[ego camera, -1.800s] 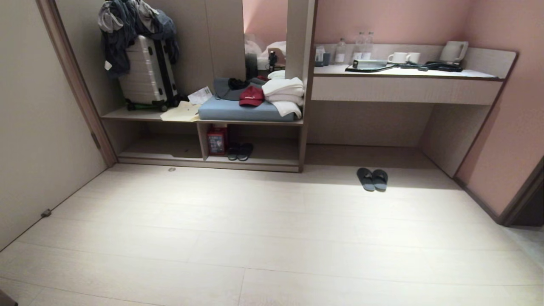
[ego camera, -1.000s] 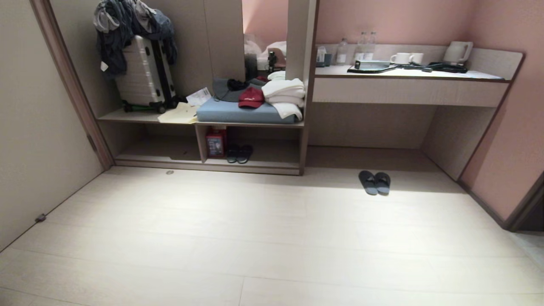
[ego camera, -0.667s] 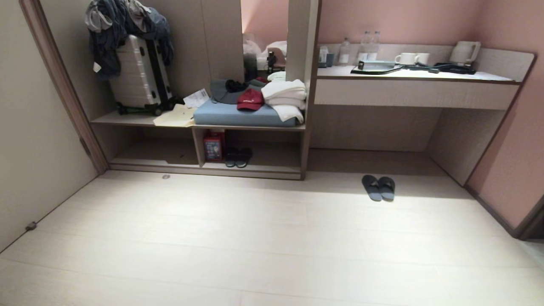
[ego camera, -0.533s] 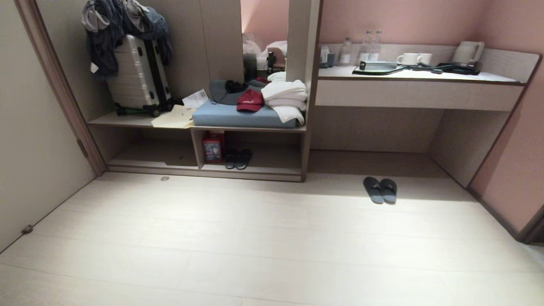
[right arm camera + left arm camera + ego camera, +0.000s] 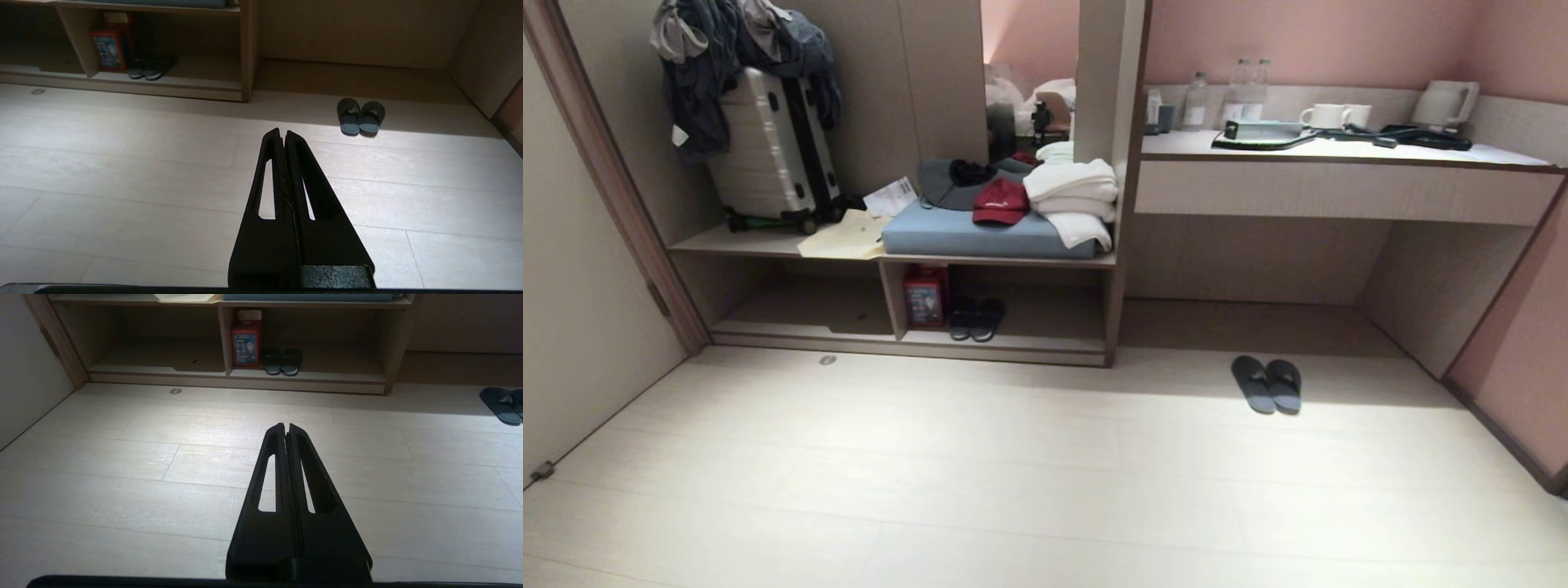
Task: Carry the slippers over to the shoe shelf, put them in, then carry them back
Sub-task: Pick up the slippers on the floor
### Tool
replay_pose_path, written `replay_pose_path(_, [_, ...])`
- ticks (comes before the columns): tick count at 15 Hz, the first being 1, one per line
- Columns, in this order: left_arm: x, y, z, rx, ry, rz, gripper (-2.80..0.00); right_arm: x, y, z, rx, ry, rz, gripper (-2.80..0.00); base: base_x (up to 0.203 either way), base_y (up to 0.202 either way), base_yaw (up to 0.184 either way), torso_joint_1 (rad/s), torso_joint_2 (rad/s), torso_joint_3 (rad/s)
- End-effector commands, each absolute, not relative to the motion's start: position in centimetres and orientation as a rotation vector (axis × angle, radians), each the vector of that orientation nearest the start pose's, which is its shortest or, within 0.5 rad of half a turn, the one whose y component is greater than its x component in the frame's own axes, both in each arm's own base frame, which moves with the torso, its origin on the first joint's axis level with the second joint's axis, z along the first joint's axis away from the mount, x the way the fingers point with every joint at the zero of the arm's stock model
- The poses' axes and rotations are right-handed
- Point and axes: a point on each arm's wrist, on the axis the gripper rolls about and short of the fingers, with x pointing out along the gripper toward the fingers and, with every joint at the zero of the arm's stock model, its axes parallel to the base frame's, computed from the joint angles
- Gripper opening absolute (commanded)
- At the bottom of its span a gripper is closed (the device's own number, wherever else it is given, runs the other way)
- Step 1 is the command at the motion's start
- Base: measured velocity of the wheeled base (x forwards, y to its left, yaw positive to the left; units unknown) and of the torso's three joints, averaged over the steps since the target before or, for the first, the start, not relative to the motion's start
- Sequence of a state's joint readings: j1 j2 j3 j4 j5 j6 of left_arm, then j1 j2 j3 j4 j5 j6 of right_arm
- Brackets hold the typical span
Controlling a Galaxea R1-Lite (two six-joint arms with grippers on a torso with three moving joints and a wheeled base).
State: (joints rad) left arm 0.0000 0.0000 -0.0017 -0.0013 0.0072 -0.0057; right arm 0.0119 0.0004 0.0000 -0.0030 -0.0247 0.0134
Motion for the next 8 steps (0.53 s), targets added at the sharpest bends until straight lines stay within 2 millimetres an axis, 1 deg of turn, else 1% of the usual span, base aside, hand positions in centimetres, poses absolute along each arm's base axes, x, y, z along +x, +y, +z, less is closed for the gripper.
replay_pose_path(1, [-2.30,0.02,7.65,-0.006,-0.004,0.008,-2.80,-2.28,-0.08,7.58,0.014,-0.003,-0.012,-2.80,0.196,0.000,0.001,0.004,0.00,-0.002])
replay_pose_path(8, [-2.29,0.01,7.64,-0.008,-0.002,0.009,-2.80,-2.28,-0.08,7.58,0.014,-0.003,-0.012,-2.80,0.196,0.000,0.000,0.003,0.00,0.003])
